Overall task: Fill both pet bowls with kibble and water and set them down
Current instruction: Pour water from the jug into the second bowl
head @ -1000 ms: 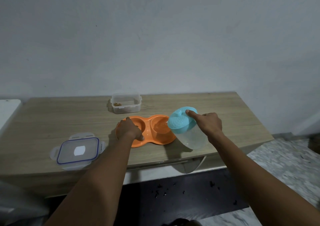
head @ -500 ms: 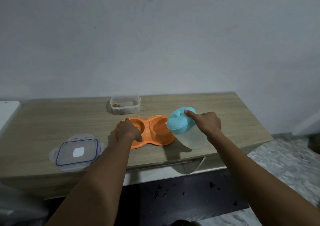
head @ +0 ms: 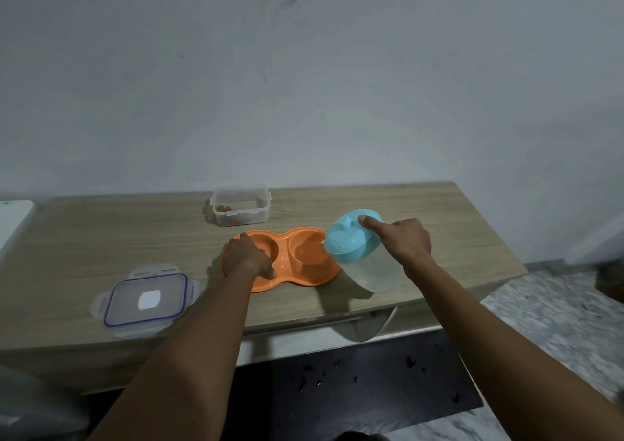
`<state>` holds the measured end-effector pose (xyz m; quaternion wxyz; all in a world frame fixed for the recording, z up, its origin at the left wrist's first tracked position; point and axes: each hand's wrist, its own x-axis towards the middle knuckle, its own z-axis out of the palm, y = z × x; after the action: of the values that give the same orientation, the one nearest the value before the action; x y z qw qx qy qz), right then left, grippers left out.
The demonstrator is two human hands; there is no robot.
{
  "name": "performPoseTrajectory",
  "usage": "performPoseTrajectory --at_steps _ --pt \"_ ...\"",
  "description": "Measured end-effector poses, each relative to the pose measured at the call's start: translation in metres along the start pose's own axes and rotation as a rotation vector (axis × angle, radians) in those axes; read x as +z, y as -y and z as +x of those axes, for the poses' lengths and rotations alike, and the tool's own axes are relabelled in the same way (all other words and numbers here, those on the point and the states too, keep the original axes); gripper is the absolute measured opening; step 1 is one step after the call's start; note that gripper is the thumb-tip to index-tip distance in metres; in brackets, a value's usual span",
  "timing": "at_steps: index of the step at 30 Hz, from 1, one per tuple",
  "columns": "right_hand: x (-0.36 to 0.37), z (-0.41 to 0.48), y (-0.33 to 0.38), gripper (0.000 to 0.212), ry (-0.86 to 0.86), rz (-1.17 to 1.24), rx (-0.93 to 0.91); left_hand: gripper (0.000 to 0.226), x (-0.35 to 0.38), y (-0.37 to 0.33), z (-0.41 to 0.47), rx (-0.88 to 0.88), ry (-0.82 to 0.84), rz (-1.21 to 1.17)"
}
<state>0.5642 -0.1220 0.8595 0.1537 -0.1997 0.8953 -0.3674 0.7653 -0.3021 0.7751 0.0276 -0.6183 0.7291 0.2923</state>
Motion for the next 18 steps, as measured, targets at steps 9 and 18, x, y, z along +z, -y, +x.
performPoseTrajectory --at_steps 9,18 --pt "-0.0035 0.0005 -0.0012 0.065 -0.016 0.011 0.016 0.117 -0.0004 -0.0021 -0.0016 -0.001 0.002 0.001" --pt "-0.0045 -0.0030 -0.0011 0.064 -0.029 0.028 0.024 0.119 -0.0015 -0.0020 -0.0028 -0.007 0.008 0.013"
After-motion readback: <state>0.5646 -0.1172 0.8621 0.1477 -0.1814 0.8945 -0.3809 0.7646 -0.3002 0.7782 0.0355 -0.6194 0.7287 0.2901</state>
